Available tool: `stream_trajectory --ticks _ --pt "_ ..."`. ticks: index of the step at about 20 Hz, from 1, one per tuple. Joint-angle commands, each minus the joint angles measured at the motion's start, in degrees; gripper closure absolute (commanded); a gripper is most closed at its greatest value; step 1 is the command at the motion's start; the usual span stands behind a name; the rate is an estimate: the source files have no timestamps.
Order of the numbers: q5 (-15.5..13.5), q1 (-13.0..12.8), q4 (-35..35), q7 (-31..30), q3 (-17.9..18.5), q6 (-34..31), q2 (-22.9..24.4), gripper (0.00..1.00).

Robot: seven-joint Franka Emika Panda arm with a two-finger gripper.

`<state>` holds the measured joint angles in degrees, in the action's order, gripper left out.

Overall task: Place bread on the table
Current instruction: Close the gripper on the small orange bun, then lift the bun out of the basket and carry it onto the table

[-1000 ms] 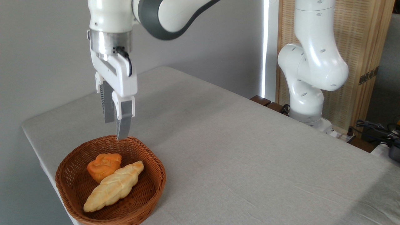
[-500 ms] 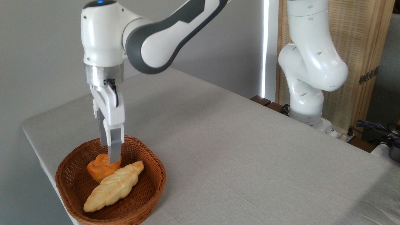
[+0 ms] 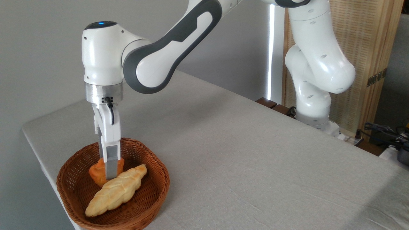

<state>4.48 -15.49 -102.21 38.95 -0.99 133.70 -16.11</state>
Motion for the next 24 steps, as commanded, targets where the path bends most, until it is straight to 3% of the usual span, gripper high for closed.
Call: stream_trajectory --ticks 1,3,6,8,20,24 --pt "0.8 -0.68 0.35 0.51 0.38 0.95 -0.77 0.0" --pt "0.8 -1.12 0.35 0.42 0.38 0.95 -0.94 0.04" --pt "1.49 -1.3 0.35 0.86 0.38 0.95 -0.85 0.47" --pt "1.76 -1.3 0.35 0.95 0.38 0.95 -0.85 0.62" --pt "1.59 -1.13 0.52 0.69 0.64 0.86 -0.24 0.62" --pt "-1.65 -0.77 0.52 -1.59 1.25 -2.02 3.7 0.57"
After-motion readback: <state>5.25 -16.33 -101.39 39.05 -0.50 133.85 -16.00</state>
